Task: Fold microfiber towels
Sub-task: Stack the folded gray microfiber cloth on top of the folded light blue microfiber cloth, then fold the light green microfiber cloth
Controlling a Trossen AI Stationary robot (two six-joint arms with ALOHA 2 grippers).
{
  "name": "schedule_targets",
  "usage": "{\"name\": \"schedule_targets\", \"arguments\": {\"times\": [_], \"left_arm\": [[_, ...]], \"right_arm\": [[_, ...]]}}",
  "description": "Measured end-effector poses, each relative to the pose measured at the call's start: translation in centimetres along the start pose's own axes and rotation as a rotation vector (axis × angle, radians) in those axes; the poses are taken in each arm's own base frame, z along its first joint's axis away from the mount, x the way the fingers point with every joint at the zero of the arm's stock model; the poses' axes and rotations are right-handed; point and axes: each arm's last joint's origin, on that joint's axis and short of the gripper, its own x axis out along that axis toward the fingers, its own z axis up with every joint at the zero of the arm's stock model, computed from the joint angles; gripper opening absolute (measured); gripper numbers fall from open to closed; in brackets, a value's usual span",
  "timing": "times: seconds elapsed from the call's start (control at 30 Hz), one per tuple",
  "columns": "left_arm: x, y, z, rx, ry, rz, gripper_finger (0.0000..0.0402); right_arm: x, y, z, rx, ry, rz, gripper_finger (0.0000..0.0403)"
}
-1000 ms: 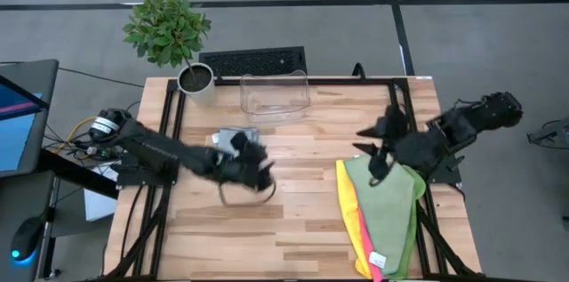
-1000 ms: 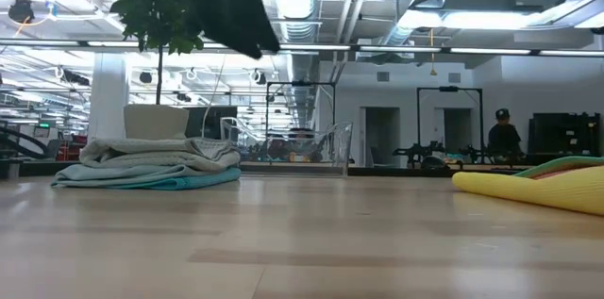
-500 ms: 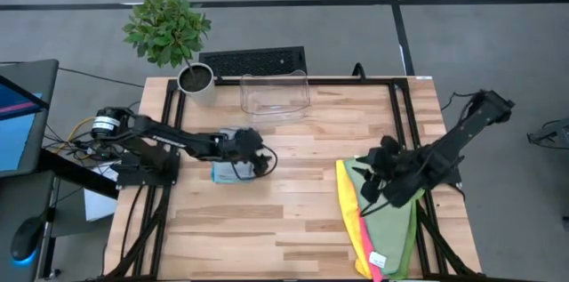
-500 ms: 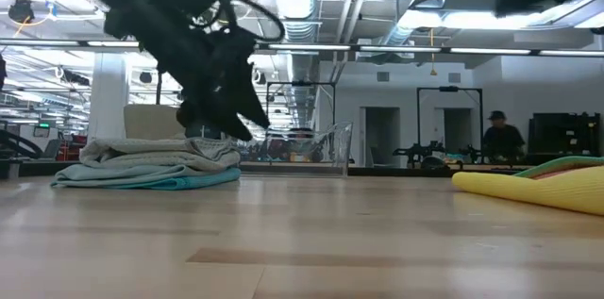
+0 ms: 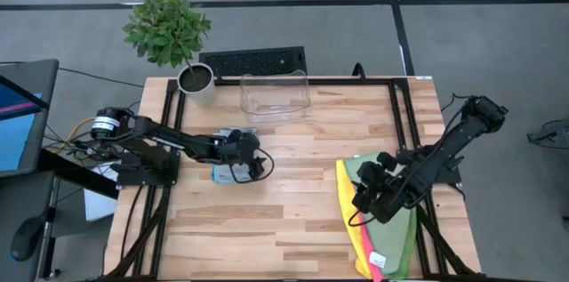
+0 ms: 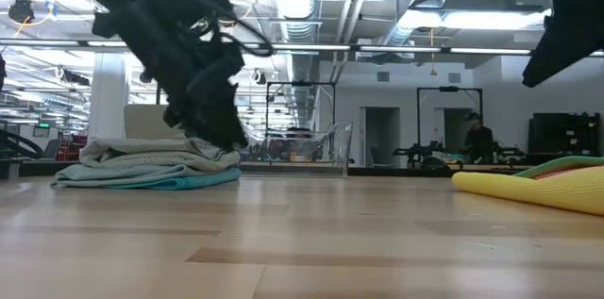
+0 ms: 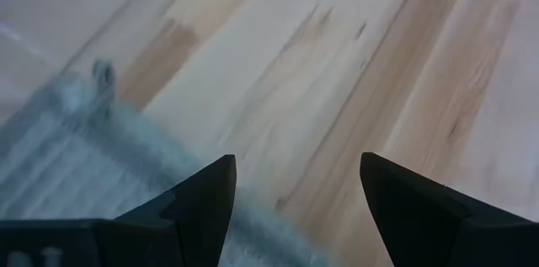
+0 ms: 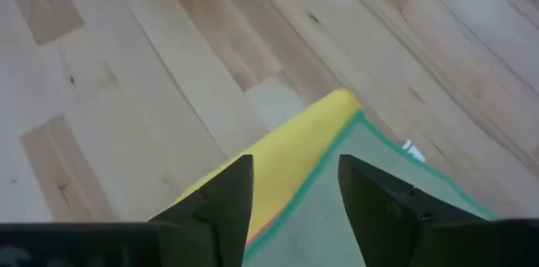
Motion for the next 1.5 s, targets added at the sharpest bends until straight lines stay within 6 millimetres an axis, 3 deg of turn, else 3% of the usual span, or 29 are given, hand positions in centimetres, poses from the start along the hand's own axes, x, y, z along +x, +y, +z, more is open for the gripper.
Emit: {"name": "schedule_targets", "arguments": {"times": [0.13,0.37,0.67,0.97,1.27,1.5], "left_arm": [[-0.1,0.0,-1.1,0.014,0.024,0.048,0.0247],[0.2,1.8,-4.3,-0.063,0.076,0.107,0.0247],[-0.1,2.7,-6.4,-0.039,0.137,0.201,0.0247],[-2.8,4.0,-7.4,-0.067,0.234,0.325,0.0247],[-6.7,5.2,-6.6,-0.130,0.188,0.308,0.0247],[-8.2,3.7,-3.8,-0.174,-0.016,0.002,0.0247]], "right_arm": [[-0.1,0.1,0.0,0.006,-0.006,0.012,0.0196],[-0.1,0.1,0.1,0.006,-0.010,0.019,0.0184],[-0.1,0.2,0.1,0.008,-0.013,0.024,0.0178],[-0.1,0.2,0.1,-0.008,-0.017,0.026,0.0177],[-0.1,0.4,0.4,-0.038,-0.077,0.023,0.0177],[0.9,0.1,1.3,-0.024,-0.066,-0.015,0.0204]]}}
